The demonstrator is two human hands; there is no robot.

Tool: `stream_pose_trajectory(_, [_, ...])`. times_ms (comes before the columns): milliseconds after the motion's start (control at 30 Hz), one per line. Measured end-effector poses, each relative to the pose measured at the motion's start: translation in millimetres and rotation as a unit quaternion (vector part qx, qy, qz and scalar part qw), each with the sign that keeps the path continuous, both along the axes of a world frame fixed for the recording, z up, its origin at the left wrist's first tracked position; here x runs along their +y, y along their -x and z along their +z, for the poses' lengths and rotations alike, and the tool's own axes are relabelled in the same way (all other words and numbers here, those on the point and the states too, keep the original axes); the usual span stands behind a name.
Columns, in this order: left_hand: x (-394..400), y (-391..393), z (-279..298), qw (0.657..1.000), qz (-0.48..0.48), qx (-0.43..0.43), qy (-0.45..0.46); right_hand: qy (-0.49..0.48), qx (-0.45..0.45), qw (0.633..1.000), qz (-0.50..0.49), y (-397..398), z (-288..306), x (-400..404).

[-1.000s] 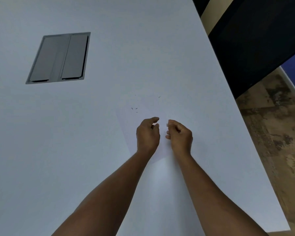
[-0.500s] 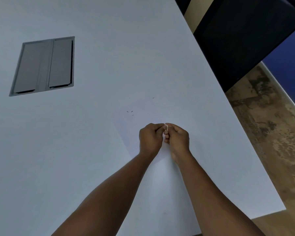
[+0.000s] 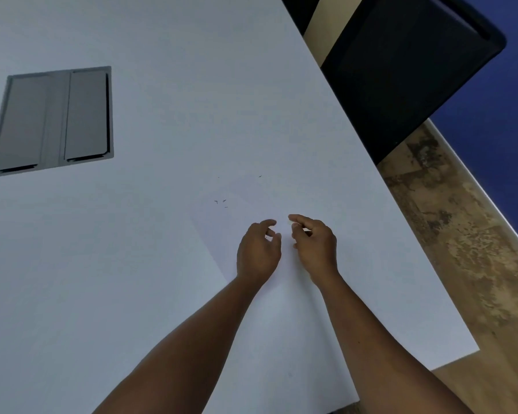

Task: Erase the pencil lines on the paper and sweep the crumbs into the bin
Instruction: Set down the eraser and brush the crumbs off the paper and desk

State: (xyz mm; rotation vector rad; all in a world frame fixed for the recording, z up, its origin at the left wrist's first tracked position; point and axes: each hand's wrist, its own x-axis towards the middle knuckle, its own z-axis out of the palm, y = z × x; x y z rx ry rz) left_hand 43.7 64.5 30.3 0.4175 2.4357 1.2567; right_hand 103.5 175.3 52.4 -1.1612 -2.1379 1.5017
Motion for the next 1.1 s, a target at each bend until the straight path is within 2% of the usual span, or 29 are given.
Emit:
stream_pose_trajectory(133, [-8, -3, -6, 0.998, -0.022, 0.051, 0.021, -0.042, 0.004, 0.999, -0.013, 2, -1, 3])
stream_pose_trajectory(233, [-12, 2, -11, 0.998, -0.028, 0.047, 0.030, -0.031, 0.020, 0.999, -0.037, 6, -9, 13])
stream_pose_trajectory(367, [-18, 13, -18, 0.996, -0.022, 0.059, 0.065, -0.034, -0.039, 0.999, 0.006, 13, -23, 28])
stream_pose_trajectory(467, [-27, 20, -26, 0.992, -0.024, 0.075, 0.096, -0.007, -0.019, 1.000, 0.002, 29, -29, 37])
stream_pose_trajectory(567, [-40, 28, -39, 0.985, -0.011, 0.104, 0.136, -0.001, -0.009, 0.999, 0.041, 51, -34, 45])
stream_pose_trajectory(667, [-53, 36, -51, 0.971, 0.057, 0.137, 0.186, -0.066, -0.031, 0.993, 0.094, 81, -37, 62])
stream_pose_trajectory(767, [-63, 43, -61, 0.964, 0.090, 0.131, 0.211, -0.151, -0.048, 0.975, 0.156, 117, -42, 80])
stream_pose_trajectory(933, [-76, 52, -71, 0.966, 0.043, 0.078, 0.243, -0.207, -0.062, 0.955, 0.201, 174, -55, 100])
stream_pose_trajectory(1100, [-84, 53, -79, 0.958, 0.003, 0.120, 0.259, -0.246, -0.085, 0.932, 0.253, 212, -75, 103])
